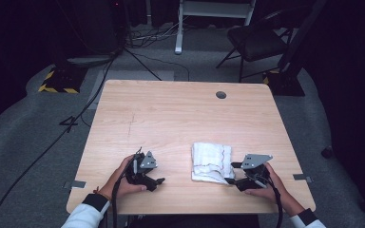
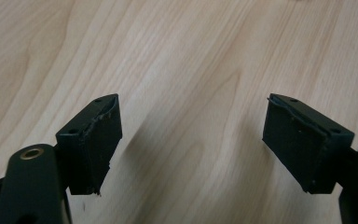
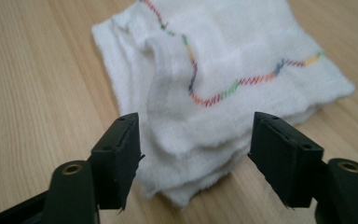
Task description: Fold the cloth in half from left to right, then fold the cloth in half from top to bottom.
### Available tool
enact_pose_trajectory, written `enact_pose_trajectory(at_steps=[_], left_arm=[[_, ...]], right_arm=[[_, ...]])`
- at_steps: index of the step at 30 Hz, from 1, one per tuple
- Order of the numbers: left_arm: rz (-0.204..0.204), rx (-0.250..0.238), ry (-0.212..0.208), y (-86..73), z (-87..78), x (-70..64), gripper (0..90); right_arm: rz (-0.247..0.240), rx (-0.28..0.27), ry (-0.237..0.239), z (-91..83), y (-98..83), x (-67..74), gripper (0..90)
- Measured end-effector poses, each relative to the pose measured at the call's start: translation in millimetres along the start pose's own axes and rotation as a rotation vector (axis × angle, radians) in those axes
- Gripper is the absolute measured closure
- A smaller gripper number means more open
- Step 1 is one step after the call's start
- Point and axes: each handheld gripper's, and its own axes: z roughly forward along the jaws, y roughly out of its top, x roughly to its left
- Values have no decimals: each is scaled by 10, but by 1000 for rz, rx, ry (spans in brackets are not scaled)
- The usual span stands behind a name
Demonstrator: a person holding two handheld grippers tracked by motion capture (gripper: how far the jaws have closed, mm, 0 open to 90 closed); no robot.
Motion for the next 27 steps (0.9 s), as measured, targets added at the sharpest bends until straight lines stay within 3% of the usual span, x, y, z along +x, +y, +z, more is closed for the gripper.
enact_pose_trajectory(at_steps=[6, 8, 14, 19, 27], left_arm=[[-19, -2, 16, -113, -68, 84, 177], [-57, -15, -9, -177, -81, 146, 174], [-54, -60, -14, -246, -82, 163, 170], [-49, -76, -15, -266, -79, 167, 167], [-50, -77, -15, -264, -77, 169, 165]], right_arm=[[1, 4, -4, 137, 103, 25, 288], [-2, 29, -18, 261, 124, 50, 258], [14, 18, -32, 381, 174, 16, 243], [19, 17, -49, 516, 264, -56, 245], [20, 21, -35, 709, 440, -259, 249]])
